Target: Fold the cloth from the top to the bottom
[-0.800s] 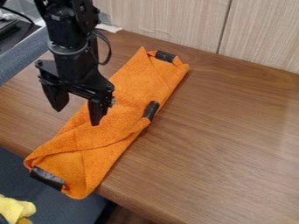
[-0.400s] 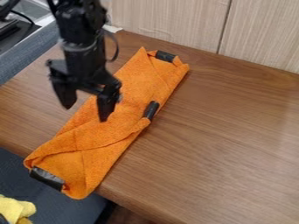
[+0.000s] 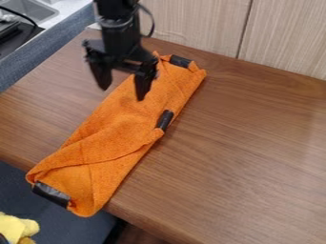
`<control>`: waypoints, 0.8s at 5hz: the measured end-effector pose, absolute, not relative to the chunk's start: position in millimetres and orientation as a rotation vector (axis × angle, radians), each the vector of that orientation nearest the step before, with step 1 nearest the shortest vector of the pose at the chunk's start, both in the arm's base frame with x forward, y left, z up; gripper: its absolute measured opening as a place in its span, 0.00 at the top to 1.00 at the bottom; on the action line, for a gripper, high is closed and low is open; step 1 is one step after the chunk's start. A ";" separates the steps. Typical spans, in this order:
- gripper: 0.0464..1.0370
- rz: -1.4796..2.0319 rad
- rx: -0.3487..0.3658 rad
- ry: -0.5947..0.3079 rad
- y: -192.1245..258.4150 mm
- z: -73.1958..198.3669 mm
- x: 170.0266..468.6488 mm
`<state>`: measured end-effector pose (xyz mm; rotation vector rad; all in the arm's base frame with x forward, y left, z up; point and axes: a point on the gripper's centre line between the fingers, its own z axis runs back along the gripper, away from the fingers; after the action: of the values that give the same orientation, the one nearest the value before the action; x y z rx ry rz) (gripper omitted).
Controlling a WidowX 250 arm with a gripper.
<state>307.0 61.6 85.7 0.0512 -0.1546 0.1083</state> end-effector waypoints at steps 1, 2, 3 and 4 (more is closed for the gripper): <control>0.04 0.111 0.041 -0.173 63.7 79.3 342.8; 0.04 0.099 0.037 -0.199 56.5 80.0 376.3; 0.04 0.118 0.035 -0.275 52.0 76.8 408.2; 0.04 0.133 0.030 -0.305 48.7 71.1 431.7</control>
<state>431.7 48.7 71.1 0.0300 -0.3046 0.1330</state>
